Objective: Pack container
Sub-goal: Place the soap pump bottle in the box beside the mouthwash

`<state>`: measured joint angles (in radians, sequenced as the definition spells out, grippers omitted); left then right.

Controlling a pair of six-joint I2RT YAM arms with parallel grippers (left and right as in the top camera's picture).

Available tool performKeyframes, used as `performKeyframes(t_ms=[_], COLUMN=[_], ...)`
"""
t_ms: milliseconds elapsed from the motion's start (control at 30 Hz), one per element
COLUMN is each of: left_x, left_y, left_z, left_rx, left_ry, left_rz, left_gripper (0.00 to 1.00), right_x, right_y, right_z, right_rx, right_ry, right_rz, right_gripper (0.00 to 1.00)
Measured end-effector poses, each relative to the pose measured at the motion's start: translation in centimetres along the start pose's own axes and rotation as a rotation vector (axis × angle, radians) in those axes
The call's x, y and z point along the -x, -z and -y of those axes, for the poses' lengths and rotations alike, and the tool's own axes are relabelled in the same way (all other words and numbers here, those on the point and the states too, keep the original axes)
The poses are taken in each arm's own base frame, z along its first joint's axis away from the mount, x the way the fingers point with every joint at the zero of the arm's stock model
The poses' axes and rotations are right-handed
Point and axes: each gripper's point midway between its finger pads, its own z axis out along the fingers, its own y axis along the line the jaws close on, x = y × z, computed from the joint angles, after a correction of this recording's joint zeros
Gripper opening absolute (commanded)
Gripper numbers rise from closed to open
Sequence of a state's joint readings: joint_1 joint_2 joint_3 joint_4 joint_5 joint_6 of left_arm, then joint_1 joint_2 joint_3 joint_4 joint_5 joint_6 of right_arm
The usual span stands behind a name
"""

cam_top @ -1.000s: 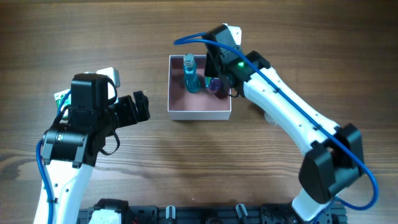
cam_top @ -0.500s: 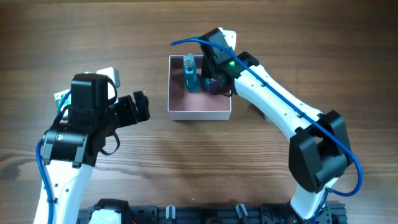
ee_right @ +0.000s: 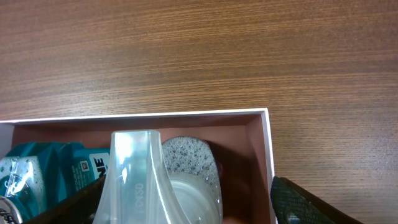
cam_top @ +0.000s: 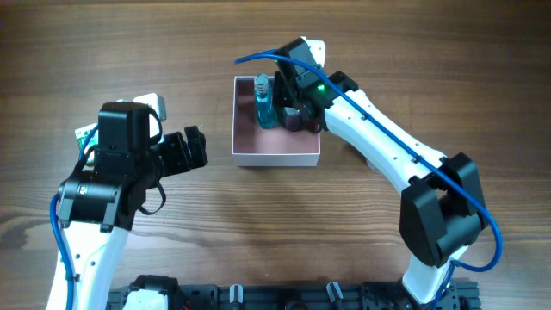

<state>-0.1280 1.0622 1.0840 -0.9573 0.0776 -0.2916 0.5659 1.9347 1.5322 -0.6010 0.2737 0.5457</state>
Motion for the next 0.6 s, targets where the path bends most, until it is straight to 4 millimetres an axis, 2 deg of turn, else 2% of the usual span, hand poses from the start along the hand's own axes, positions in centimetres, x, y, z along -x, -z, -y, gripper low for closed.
performKeyframes(t_ms=[233,300,367,467,533,567,600], left_x=[0.0,0.0,0.0,0.0,0.0,0.0,0.0], left_y=[0.0,0.0,0.0,0.0,0.0,0.0,0.0], left_z=[0.0,0.0,0.0,0.0,0.0,0.0,0.0], left_rx=[0.0,0.0,0.0,0.0,0.0,0.0,0.0], left_ry=[0.0,0.0,0.0,0.0,0.0,0.0,0.0], left_rz=[0.0,0.0,0.0,0.0,0.0,0.0,0.0], left_gripper=[1.0,1.0,1.0,1.0,1.0,1.0,1.0], right_x=[-1.2,-1.4,-1.0,0.2,0.9,0.8,0.6], right_y=[0.3,1.2,2.9,7.2,11.0,14.2,16.2], right_z=[0.4,0.6,0.9,1.6,3.0,5.7,8.6], right_rx=[-0.006,-0.006,0.003,0.026,0.035,0.012,-0.025], right_ry=[0.044,0.056,0.068,0.077,0.056,-0.013,-0.1], right_rz=[-0.053,-0.067,-0.059,-0.023,0.005,-0.001,-0.017], right_gripper=[0.92,0.93,0.95,0.99,1.0,1.0,1.0])
